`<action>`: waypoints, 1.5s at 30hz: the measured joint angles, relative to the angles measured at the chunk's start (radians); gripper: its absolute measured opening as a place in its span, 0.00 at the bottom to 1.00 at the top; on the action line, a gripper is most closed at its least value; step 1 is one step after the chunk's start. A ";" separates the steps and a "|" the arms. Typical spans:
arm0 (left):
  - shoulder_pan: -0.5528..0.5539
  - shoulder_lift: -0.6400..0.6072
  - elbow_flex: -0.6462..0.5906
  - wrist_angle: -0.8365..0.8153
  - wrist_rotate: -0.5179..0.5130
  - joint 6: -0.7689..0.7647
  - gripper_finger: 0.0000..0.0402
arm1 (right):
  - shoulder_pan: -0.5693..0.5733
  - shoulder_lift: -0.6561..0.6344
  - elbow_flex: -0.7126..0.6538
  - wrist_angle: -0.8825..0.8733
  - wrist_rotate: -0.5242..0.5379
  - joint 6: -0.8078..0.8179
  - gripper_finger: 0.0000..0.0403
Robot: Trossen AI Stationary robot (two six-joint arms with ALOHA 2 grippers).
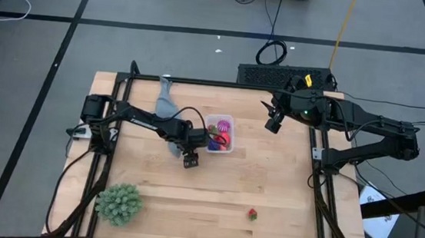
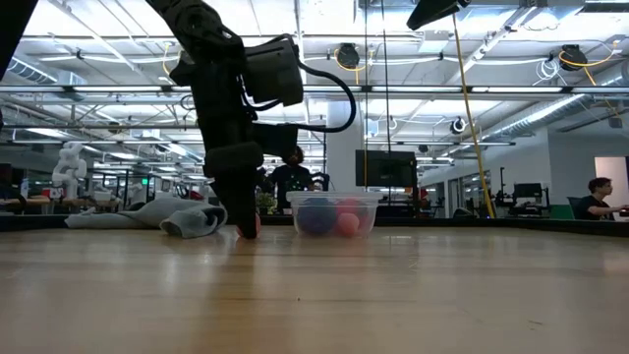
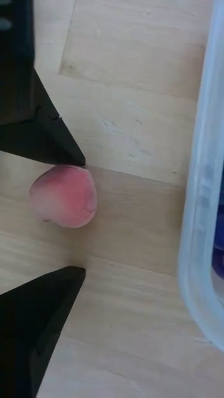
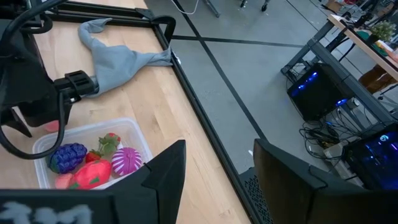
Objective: Pick and placing Produce into tupperware
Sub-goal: Put the pink peach into the transparent bin
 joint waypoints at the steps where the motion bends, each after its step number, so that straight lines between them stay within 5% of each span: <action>1: 0.000 0.000 0.000 0.001 0.000 0.004 0.69 | 0.000 0.000 0.000 0.000 0.000 0.000 0.45; 12: 0.000 0.002 -0.001 0.006 0.000 0.012 0.47 | 0.000 0.000 0.000 0.000 0.000 0.000 0.45; 24: 0.001 -0.007 0.002 0.000 -0.007 -0.003 0.34 | 0.000 0.000 0.000 0.000 0.000 0.000 0.45; 36: 0.002 -0.212 0.000 -0.035 -0.080 0.010 0.33 | 0.000 0.000 0.000 0.008 0.000 0.000 0.45; 45: 0.055 -0.288 0.005 0.187 -0.062 0.094 0.38 | 0.000 0.000 0.000 0.027 0.000 0.000 0.45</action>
